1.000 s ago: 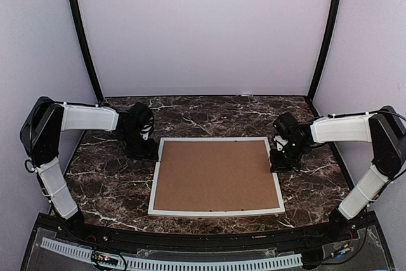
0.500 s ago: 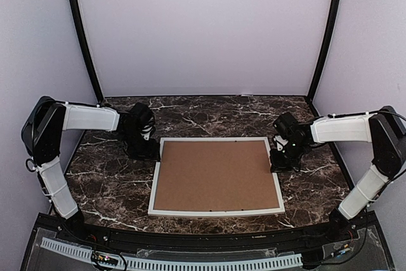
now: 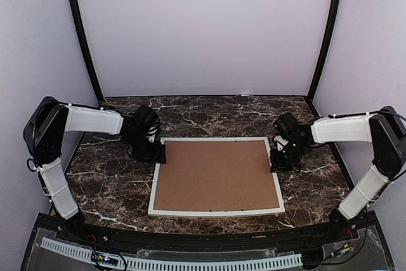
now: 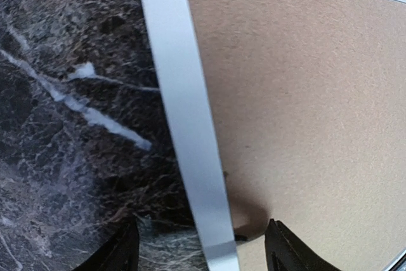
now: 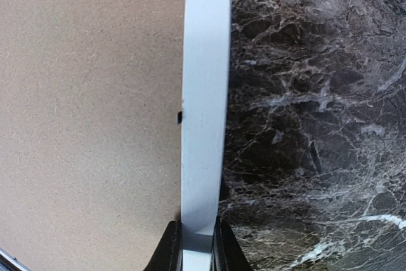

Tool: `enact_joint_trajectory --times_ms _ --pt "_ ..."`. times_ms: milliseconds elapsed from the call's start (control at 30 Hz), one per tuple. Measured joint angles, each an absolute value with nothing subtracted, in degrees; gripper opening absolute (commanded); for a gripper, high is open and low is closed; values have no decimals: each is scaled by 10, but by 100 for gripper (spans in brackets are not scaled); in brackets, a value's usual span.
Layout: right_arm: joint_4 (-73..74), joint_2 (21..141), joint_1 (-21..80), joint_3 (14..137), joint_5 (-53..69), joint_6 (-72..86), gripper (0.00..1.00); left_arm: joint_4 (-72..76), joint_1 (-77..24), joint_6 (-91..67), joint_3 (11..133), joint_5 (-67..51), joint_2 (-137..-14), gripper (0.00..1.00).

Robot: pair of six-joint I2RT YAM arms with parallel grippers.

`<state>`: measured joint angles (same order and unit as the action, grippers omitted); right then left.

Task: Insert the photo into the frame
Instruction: Press the fastener.

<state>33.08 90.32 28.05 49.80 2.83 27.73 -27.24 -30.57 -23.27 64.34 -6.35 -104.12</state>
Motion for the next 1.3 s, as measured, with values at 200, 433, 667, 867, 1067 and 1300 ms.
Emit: enact_joint_trajectory --times_ms 200,433,667,867,1067,1300 --pt "328 901 281 495 29 278 14 -253 -323 -239 640 -63 -1042 70" --pt "327 900 279 495 30 281 18 -255 -324 -245 629 -63 -1028 70" --pt "328 900 277 495 34 281 19 -255 -325 -257 583 -71 -983 57" --pt "328 900 277 495 34 284 26 -249 -325 -266 547 -87 -966 44" --pt "329 898 277 495 34 288 45 -232 -325 -275 541 -103 -966 29" --pt "335 895 273 507 31 295 53 -215 -325 -296 531 -113 -962 26"
